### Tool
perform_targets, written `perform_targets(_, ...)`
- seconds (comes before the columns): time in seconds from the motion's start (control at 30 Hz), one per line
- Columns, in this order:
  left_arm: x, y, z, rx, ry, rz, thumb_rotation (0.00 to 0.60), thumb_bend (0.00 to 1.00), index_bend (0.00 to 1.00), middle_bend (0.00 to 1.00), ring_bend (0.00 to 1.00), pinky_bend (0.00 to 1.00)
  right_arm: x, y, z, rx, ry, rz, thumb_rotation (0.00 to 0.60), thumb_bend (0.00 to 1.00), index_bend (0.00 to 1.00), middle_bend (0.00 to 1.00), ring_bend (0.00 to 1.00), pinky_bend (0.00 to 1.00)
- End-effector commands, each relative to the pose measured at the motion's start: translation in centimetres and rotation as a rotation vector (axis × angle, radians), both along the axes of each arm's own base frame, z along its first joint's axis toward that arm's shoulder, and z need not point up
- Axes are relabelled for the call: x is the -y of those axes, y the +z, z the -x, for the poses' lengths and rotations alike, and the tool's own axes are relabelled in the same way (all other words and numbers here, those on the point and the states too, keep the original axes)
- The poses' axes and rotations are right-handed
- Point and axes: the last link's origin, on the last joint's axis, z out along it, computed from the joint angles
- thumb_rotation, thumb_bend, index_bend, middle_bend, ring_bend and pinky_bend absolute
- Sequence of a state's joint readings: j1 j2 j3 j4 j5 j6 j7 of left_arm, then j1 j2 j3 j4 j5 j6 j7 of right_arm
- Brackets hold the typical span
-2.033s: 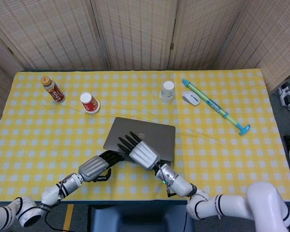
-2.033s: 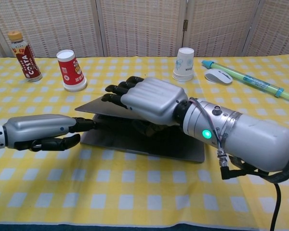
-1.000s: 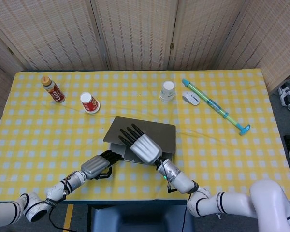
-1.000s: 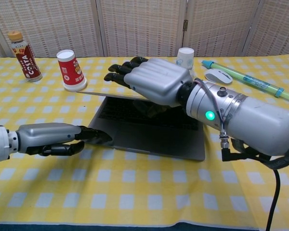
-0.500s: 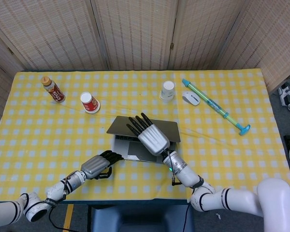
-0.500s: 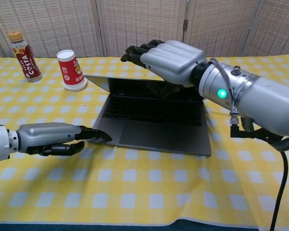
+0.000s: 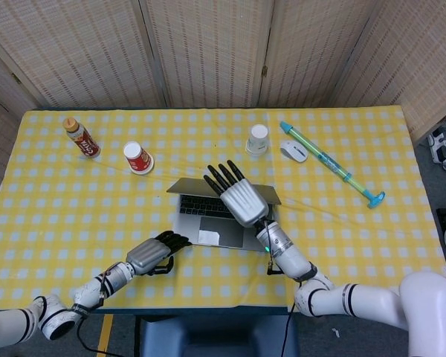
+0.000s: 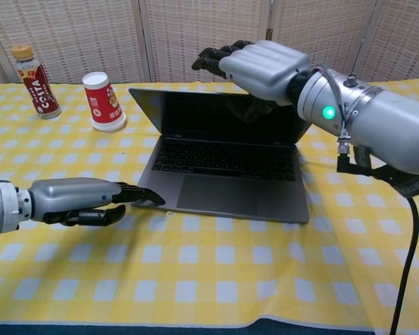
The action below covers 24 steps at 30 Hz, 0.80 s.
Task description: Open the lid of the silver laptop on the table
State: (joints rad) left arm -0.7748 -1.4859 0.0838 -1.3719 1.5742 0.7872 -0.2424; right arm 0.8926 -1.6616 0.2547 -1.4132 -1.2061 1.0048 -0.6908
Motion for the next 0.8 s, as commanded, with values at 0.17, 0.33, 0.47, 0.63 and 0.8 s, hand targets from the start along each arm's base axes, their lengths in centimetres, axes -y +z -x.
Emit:
perform_targets(0.17,-0.1,-0.1,-0.1,-0.004,-0.004,0.000,0.000,0.83,0.04,0.09,0.00,0.00,1.1,0.7,0.1,0.012,-0.026,0.024,0.600,0.65,0.00,0.00,0.00,0.00)
perform_targets(0.33,-0.1,-0.1,-0.2,-0.006,-0.008,-0.003,0.000,0.83,0.05,0.09,0.00,0.00,2.3,1.3,0.3,0.015,-0.055,0.048,0.600,0.65,0.00,0.00,0.00,0.00)
perform_targets(0.47,-0.1,-0.1,-0.2,-0.008,-0.008,-0.003,0.000,0.83,0.05,0.09,0.00,0.00,3.3,1.7,0.5,0.011,-0.077,0.068,0.600,0.65,0.00,0.00,0.00,0.00)
perform_targets(0.63,-0.2,-0.2,-0.3,-0.011,-0.009,-0.003,0.000,0.83,0.05,0.09,0.00,0.00,4.6,2.0,0.7,0.008,-0.106,0.086,0.600,0.65,0.00,0.00,0.00,0.00)
perform_targets(0.8,-0.1,-0.2,-0.3,-0.012,-0.011,-0.005,0.000,0.83,0.04,0.09,0.00,0.00,5.8,2.4,0.8,0.011,-0.131,0.105,0.600,0.65,0.00,0.00,0.00,0.00)
